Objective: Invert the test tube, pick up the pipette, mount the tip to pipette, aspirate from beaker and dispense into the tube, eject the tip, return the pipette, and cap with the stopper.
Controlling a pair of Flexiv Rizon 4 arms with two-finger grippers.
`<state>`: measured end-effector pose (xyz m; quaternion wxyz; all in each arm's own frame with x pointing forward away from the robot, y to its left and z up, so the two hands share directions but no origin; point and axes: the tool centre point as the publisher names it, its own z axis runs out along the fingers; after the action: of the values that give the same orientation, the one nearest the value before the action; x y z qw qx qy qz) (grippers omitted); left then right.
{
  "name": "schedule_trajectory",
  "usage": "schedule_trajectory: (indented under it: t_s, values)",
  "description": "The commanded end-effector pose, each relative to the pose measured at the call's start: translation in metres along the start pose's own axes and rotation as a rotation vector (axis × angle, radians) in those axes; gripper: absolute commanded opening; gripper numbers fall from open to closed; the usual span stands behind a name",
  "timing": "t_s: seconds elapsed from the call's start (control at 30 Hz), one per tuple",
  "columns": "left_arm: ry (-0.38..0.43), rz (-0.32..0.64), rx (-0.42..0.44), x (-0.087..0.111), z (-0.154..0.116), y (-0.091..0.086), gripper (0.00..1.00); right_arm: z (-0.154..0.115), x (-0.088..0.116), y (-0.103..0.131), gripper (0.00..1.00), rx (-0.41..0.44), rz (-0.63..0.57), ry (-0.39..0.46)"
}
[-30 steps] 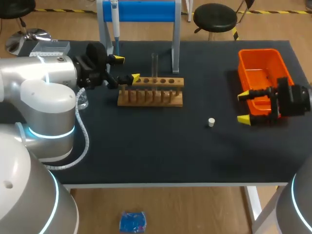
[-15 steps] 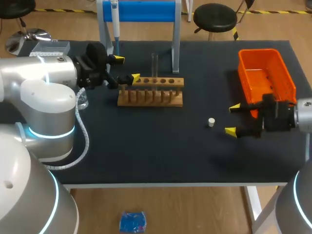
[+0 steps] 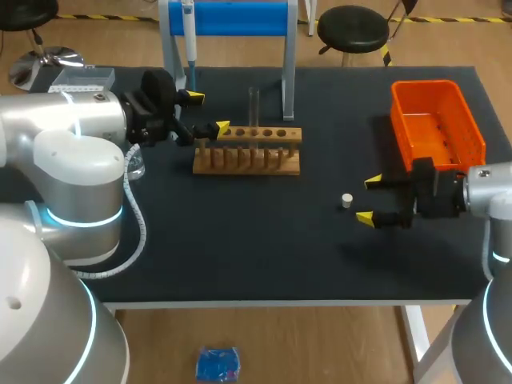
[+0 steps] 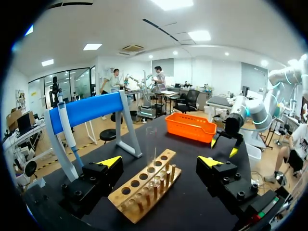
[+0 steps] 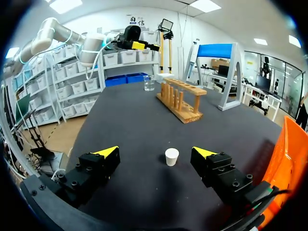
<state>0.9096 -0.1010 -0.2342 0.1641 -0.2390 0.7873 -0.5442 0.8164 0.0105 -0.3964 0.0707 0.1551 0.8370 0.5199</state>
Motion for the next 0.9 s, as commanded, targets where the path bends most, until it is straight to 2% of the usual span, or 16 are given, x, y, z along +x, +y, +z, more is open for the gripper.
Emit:
schedule_trajectory:
  t_s: [0.03,0.7,0.77,0.8,0.87,0.9]
  values:
    - [-0.004,0.0,0.005,0.001,0.001,0.002,1.0,0.017,-0.009,-0.004,1.0,0.002,0.0,0.005]
    - [-0.004,0.0,0.005,0.001,0.001,0.002,1.0,0.037,-0.021,-0.01,1.0,0.015,0.01,0.002]
    - [-0.004,0.0,0.005,0.001,0.001,0.002,1.0,0.038,-0.02,-0.01,0.94,0.018,0.006,0.001]
    - [-0.004,0.0,0.005,0.001,0.001,0.002,1.0,0.038,-0.02,-0.01,0.95,0.018,0.007,0.001]
    - [-0.004,0.0,0.005,0.001,0.001,0.002,1.0,0.04,-0.02,-0.011,0.84,0.021,0.006,0.001]
    - [-0.004,0.0,0.005,0.001,0.001,0.002,1.0,0.04,-0.019,-0.011,0.85,0.022,0.006,0.002]
